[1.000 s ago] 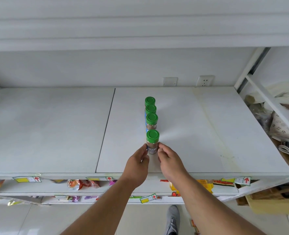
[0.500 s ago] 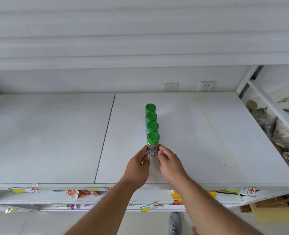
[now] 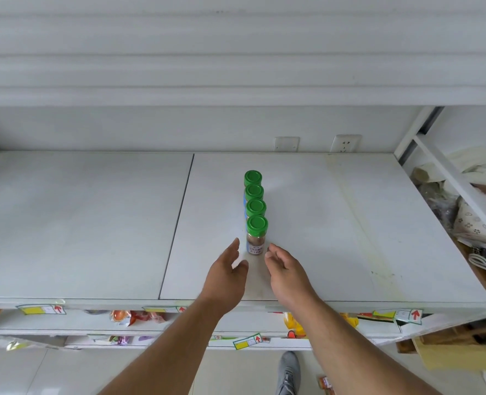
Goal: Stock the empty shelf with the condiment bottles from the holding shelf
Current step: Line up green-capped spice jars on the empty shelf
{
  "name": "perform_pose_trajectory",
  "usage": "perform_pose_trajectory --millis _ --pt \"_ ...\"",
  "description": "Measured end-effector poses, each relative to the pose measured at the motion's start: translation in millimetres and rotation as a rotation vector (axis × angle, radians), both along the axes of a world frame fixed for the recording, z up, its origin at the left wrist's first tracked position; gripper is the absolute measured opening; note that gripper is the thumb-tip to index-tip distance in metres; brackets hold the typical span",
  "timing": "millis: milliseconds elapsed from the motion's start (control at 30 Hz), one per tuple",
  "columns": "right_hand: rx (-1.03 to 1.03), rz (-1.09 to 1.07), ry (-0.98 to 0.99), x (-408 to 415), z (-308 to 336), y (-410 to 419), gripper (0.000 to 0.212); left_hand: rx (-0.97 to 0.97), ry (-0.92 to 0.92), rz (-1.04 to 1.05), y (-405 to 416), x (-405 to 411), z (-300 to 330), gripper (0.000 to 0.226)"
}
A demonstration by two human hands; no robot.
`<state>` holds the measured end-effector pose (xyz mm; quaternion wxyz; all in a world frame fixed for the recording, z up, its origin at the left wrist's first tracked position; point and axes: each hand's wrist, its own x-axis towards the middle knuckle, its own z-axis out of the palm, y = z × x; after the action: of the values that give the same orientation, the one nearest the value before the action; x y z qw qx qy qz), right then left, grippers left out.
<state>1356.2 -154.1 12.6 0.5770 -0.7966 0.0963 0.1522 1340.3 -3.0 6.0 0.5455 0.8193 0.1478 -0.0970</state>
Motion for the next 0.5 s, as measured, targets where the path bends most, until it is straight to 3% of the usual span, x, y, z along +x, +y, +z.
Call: perform_pose_trajectory --millis 100,267,500 --pt "-0.045 0.019 -0.038 -19 8 -4 0.046 0.114 -0.032 -0.02 10 -15 9 0.062" --pt "-0.231 0.241 -0.114 -57 23 -5 0.05 0.564 -0.017 -0.173 32 -51 26 0.074" --pt "-0.86 0.848 -0.489 -73 57 26 0.068 0.755 0.116 -0.04 58 -116 48 0.08"
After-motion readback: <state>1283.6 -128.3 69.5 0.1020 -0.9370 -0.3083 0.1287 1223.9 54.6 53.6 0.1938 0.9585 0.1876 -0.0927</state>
